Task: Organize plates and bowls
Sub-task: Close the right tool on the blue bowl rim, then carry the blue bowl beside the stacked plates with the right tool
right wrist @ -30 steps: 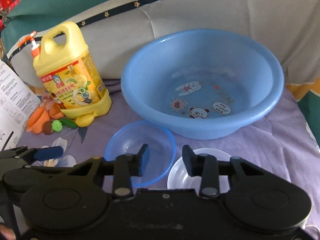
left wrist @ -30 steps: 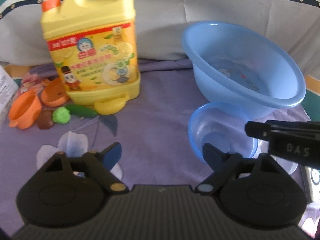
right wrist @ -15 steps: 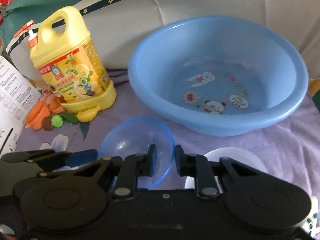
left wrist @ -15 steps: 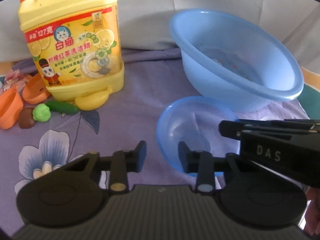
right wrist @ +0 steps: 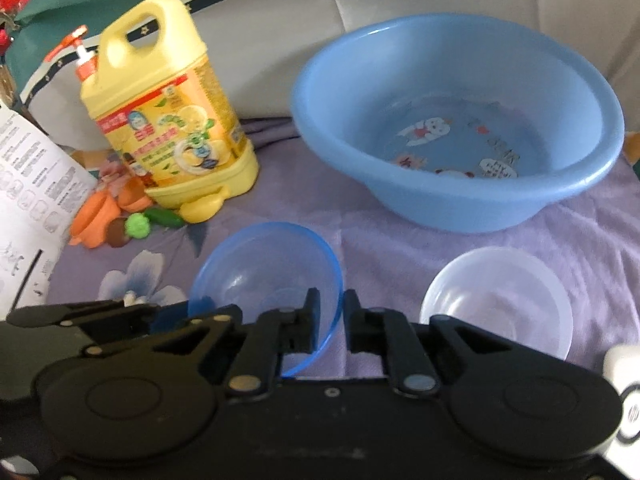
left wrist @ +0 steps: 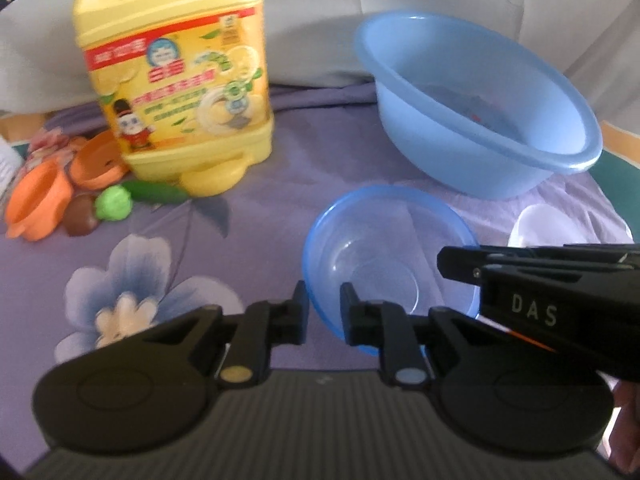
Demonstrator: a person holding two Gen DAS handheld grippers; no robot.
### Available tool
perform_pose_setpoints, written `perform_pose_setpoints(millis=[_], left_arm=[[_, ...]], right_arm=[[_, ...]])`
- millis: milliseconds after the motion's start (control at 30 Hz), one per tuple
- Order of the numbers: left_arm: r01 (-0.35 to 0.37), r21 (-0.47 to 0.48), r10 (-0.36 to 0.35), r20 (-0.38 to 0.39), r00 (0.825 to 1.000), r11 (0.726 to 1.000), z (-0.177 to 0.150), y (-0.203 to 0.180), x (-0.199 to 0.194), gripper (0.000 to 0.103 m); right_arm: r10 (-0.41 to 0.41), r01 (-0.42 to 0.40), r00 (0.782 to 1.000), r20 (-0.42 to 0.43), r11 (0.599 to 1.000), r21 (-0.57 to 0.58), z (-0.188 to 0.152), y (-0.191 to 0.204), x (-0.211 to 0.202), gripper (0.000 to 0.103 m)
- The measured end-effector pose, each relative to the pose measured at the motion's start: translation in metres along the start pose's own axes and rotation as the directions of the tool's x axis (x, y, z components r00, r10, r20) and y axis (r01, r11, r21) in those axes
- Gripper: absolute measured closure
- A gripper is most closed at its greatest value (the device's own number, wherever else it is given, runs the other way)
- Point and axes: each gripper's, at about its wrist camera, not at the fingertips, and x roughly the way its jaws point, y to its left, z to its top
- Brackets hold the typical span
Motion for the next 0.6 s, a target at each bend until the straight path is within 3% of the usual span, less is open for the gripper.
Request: perform_pose_setpoints(millis=[300,600], left_arm=[[-0.007,-0.005,0.007,-0.006,1.000,1.000,-0.033,0.009,-0.053,0.087],[0.000,-0.009,0.000,-0.014,1.000,1.000,-0.089,0.014,-0.111,0.087]], right_arm=[[0.028,-0.028,1.000,-0.009,1.000,0.001,-0.030,0.025,-0.044,0.091],[0.055,-0.055,0.998,-0.031,0.998,-0.013,-0.079,0.047,-0.094,0.091]])
